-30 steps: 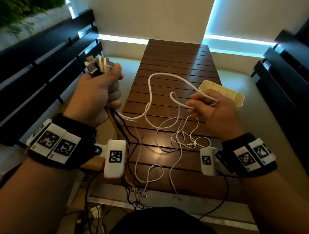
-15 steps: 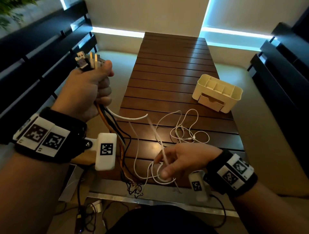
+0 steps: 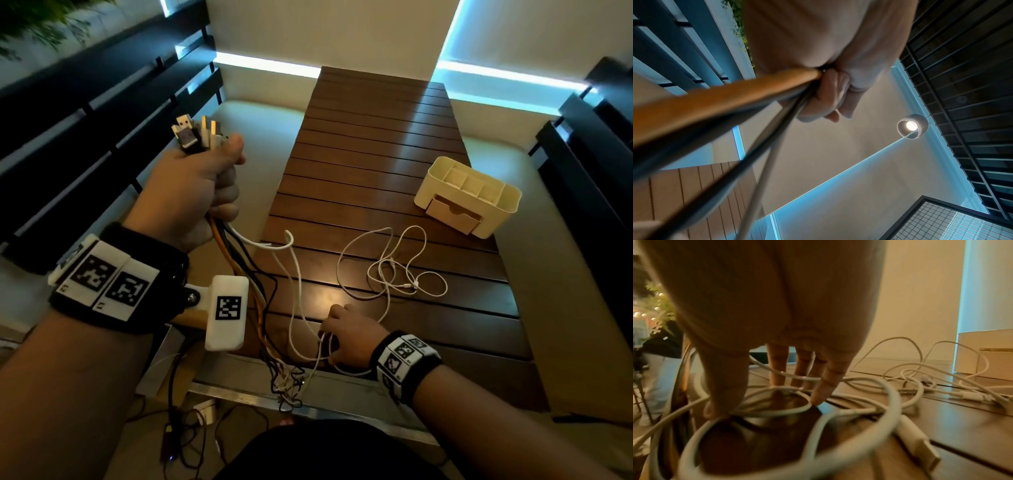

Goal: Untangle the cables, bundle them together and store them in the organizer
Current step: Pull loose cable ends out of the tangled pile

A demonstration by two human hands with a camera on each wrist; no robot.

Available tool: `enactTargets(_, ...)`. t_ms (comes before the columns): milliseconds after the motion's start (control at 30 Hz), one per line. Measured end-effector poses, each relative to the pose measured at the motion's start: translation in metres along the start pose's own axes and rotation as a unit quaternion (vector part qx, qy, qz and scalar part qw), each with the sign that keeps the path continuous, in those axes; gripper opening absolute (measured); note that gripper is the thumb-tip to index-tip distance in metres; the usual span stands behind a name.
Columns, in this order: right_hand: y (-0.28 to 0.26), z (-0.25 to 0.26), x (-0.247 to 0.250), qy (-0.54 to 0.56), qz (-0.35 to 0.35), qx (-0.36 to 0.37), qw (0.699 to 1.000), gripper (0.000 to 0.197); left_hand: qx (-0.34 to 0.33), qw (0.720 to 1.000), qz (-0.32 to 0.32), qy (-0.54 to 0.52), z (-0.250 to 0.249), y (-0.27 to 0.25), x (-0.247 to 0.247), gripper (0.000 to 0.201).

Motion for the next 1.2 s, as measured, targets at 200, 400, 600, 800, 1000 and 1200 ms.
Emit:
enactTargets(200,0.001,0.012,-0.002,-0.07,-0.027,0.046,0.996,0.024,-0.006,1.0,-0.007,-0.002,-0.002,-0.006,0.007,0.027)
enactTargets(400,-0.006,0.034,0.021,-0.02,-0.069,0.101,0.992,0.015,-0.011,1.0,0.003,-0.003,-0.005,-0.006,0.009,0.028)
enactTargets(600,-0.011,0.055,0.008,0.103,0.066,0.127,0.984,0.01,-0.011,1.0,0.011,-0.006,-0.002,-0.004,0.006,0.027)
enactTargets(800,-0.023,0.007,0.011,0.17,0.125,-0.016,0.977,0.065,0.006,1.0,0.017,0.001,0.013,-0.006,0.004,0.026)
enactTargets(1000,-0.051,-0.059,0.039,0.314,-0.071,-0.206,0.924,0.017,0.026,0.999,0.032,0.0,0.026,-0.005,-0.008,0.025)
enactTargets(1200,-0.044,-0.061,0.007,0.195,0.057,-0.247,0.947,0.041,0.032,0.998,0.052,0.005,0.033,-0.002,-0.03,0.026)
Point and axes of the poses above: each hand's wrist, its own y-axis towards the middle knuckle, its own x-axis out of the back of the hand, z = x × y, the point moved 2 cm from there along y, towards the middle knuckle, and after that the axes turned 4 degrees about -z, right-handed, at the moved point
